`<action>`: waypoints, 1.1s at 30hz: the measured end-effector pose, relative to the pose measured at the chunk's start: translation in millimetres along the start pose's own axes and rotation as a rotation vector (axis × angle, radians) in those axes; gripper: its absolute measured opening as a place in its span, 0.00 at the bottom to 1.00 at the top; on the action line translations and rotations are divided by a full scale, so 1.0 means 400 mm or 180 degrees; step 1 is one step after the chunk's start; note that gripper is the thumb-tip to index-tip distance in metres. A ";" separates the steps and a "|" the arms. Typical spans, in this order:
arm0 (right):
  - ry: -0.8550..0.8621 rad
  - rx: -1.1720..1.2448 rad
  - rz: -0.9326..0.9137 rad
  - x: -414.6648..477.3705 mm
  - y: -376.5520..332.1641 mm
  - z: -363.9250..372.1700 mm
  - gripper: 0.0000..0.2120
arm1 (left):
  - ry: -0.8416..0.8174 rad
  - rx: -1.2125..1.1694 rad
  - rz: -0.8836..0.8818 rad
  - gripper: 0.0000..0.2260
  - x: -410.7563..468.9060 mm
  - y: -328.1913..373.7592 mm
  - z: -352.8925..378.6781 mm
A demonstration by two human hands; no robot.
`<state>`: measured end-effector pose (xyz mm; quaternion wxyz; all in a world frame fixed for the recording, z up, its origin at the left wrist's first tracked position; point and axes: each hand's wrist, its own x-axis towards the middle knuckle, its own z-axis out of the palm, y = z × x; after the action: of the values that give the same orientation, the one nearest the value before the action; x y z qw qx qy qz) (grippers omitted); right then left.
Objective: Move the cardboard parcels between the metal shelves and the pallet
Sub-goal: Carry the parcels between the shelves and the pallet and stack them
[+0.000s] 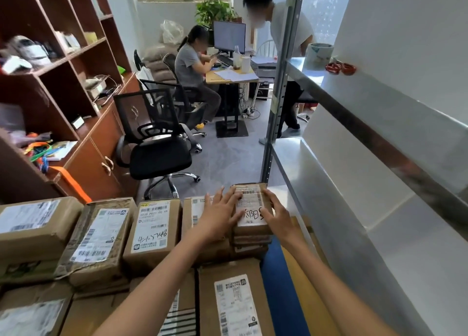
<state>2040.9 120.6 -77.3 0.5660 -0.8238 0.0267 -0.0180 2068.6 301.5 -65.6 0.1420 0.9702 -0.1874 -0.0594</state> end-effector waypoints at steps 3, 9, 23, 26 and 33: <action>-0.0143 -0.0017 -0.0080 0.009 0.005 -0.010 0.23 | 0.0010 0.0185 -0.0026 0.26 -0.010 0.010 0.008; -0.0304 0.0017 -0.0208 0.026 0.022 0.007 0.23 | 0.0041 0.0306 -0.0068 0.23 -0.021 -0.006 -0.021; 0.0788 -0.0510 -0.0029 -0.223 -0.037 -0.119 0.17 | 0.0709 -0.0034 0.0790 0.17 -0.106 0.002 -0.048; 0.1355 -0.0626 0.0050 -0.354 -0.047 -0.149 0.14 | 0.0865 -0.0093 0.1198 0.16 -0.156 0.030 -0.052; 0.2207 -0.1102 0.0390 -0.714 -0.082 -0.129 0.13 | 0.0461 -0.0387 0.2212 0.17 -0.272 0.224 -0.016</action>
<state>1753.5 102.7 -27.9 0.3761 -0.8490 0.2681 -0.2566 1938.2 264.9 -26.3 0.2241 0.8400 -0.4917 0.0504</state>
